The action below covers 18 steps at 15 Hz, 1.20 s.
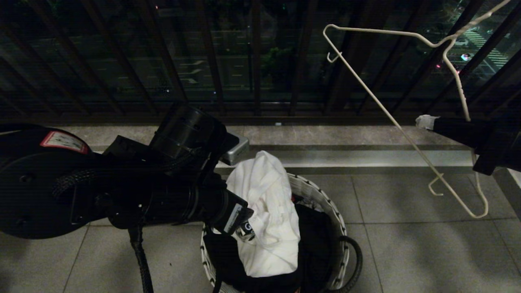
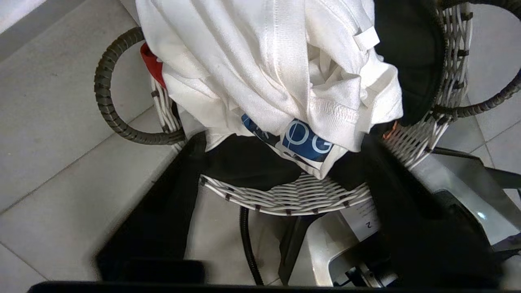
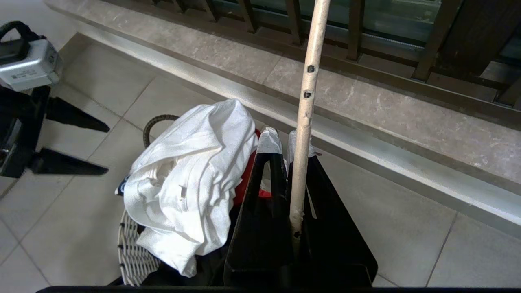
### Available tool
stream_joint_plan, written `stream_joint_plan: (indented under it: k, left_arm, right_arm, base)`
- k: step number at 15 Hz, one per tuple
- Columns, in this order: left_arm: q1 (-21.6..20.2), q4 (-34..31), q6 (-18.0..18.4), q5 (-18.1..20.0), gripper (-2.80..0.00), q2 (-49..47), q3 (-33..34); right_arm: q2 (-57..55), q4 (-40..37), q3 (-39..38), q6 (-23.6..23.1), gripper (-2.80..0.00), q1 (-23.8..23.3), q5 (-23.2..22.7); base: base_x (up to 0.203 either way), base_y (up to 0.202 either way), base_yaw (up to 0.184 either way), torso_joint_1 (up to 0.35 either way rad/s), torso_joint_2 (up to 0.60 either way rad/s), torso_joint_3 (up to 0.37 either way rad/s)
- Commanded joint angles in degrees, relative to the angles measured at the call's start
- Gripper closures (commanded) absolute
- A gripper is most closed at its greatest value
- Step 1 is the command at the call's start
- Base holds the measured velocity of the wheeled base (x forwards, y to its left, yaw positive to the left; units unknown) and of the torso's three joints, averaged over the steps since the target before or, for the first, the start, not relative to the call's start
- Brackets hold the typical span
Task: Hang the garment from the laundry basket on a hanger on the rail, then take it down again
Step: Pick up clothes from the basket
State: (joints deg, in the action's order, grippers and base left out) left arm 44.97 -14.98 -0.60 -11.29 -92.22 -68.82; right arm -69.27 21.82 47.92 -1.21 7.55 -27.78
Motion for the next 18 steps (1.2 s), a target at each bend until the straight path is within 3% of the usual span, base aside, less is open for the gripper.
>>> stream_joint_plan:
  k: [1,10,11,12,16,18]
  left_arm:
    - [-0.1,0.0,0.0,-0.1,0.0,0.0,0.0]
    - [2.5,3.7,-0.6,-0.7,0.0,-0.3,0.8]
    - [3.8,3.7,-0.6,-1.4,-0.28,-0.7,0.3]
    - [4.4,3.6,-0.2,-3.0,-2.8,-2.6,-1.2]
    - [5.2,3.5,6.2,-9.1,-2.8,-12.0,-7.5]
    - [5.1,3.6,11.3,-13.9,-2.8,-16.2,-9.3]
  right_arm:
    - [-0.2,0.2,0.0,0.0,0.0,0.0,-0.2]
    - [-0.3,0.2,0.0,-0.1,0.0,0.1,-0.2]
    - [-0.4,0.2,0.3,-0.1,0.0,0.0,-0.1]
    - [-0.6,0.2,0.7,0.1,0.0,-0.1,-0.1]
    - [-0.5,0.1,0.6,0.1,0.0,-0.2,-0.1]
    - [-0.6,0.1,0.7,0.1,0.0,-0.2,-0.1]
  base:
    - [0.0,0.0,0.0,0.0,0.0,0.0]
    - [0.0,0.0,0.0,0.0,0.0,0.0]
    - [0.0,0.0,0.0,0.0,0.0,0.0]
    - [0.0,0.0,0.0,0.0,0.0,0.0]
    - [0.0,0.0,0.0,0.0,0.0,0.0]
    - [0.0,0.0,0.0,0.0,0.0,0.0]
